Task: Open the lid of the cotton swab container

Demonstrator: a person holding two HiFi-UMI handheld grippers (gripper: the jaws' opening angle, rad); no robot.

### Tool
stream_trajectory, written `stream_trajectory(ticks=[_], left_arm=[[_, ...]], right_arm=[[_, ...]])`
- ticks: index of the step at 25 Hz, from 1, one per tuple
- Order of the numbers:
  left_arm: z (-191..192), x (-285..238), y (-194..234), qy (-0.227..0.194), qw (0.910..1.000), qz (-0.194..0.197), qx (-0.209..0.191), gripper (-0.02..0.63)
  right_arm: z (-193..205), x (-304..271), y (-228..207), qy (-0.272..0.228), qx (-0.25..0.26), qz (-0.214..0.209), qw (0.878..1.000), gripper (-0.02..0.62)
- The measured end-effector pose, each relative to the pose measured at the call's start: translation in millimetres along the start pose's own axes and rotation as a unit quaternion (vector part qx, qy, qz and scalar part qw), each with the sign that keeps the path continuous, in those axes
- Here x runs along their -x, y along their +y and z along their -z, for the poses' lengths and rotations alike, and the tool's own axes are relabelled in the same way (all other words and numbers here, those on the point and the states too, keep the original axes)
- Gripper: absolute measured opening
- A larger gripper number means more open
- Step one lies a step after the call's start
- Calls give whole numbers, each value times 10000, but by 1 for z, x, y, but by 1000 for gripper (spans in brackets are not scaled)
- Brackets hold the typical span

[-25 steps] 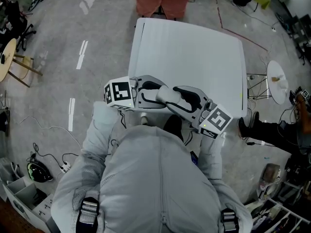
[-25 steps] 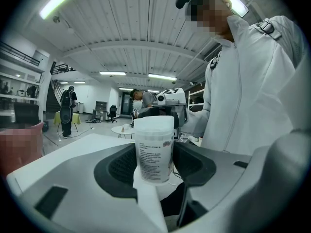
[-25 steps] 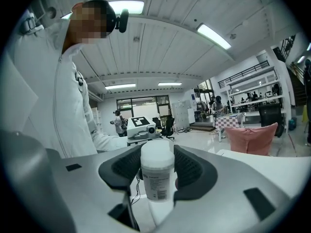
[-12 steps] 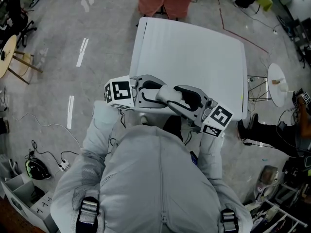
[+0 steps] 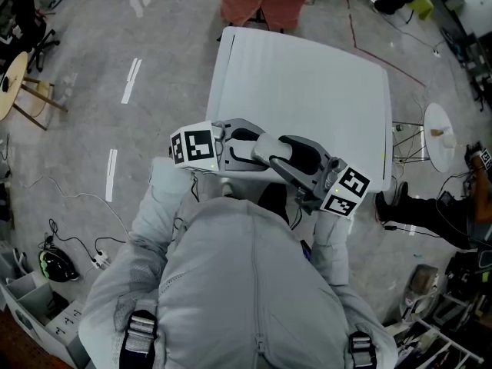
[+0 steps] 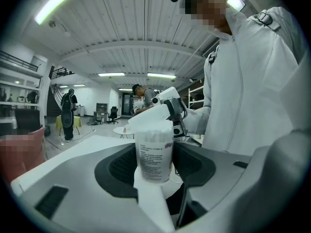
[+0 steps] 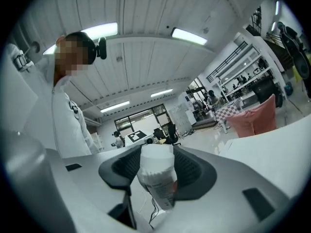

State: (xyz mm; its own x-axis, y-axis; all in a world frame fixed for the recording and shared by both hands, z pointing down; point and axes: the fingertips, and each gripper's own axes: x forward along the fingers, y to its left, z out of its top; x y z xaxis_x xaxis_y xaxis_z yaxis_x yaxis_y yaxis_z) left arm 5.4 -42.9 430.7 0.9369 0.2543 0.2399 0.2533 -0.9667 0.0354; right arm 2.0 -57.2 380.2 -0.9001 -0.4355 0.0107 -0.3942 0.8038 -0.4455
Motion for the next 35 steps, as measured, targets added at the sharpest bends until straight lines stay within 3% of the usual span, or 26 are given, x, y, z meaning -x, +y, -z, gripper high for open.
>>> stream_trajectory(ticks=[7,13,22,28,35], left_arm=[[1,0,1,39,9998,-33,-182,232],[-3,1,1,-36,9998,-37,-192,232],[2,3,2,-7,9998,-108,-140,230],[9,1,-3,184,9997,-26,-176,230],[4,3,-2,14,9999,5,-145,229]], right_arm=[[-1,0,-1,33,-69,-50,10000,221],[-3,1,1,63,270,-14,9996,225],[-8,1,-2,-132,331,68,9993,225],[-27,9,-17,-485,426,577,9962,215],[-27,2,-27,-181,732,777,9941,215]])
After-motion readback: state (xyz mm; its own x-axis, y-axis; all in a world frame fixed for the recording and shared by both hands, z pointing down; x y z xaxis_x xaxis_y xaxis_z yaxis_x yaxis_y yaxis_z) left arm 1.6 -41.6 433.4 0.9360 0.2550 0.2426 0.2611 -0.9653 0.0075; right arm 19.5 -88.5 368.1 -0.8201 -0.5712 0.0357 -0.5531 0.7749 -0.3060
